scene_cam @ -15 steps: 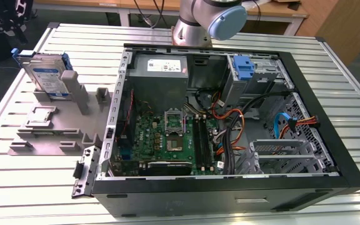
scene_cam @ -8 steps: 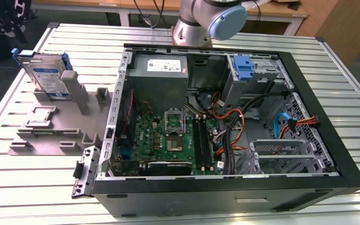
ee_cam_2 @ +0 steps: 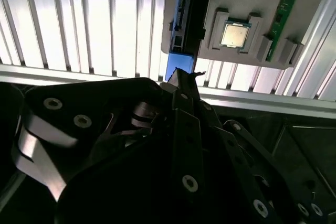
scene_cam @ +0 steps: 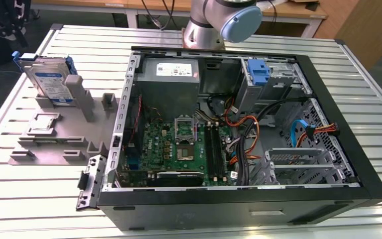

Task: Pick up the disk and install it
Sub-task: 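Pick up the disk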

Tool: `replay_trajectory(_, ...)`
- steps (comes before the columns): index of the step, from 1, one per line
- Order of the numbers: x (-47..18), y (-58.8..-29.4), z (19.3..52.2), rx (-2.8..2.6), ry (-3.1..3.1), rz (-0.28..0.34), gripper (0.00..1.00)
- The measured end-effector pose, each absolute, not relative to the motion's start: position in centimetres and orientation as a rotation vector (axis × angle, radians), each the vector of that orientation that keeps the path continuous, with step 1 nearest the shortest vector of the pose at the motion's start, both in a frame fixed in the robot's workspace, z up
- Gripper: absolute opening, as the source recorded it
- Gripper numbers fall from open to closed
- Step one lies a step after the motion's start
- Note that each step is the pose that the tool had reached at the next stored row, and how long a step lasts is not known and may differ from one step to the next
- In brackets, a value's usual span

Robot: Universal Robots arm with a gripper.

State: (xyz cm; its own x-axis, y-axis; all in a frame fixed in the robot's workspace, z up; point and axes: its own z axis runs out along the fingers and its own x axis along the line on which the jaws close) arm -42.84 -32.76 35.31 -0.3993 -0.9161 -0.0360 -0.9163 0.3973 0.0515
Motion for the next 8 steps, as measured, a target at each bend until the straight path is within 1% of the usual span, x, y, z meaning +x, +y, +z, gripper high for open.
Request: replay_trajectory(8,-42.84,-32.76,35.14,-1.887,2.513,0.099,0.10)
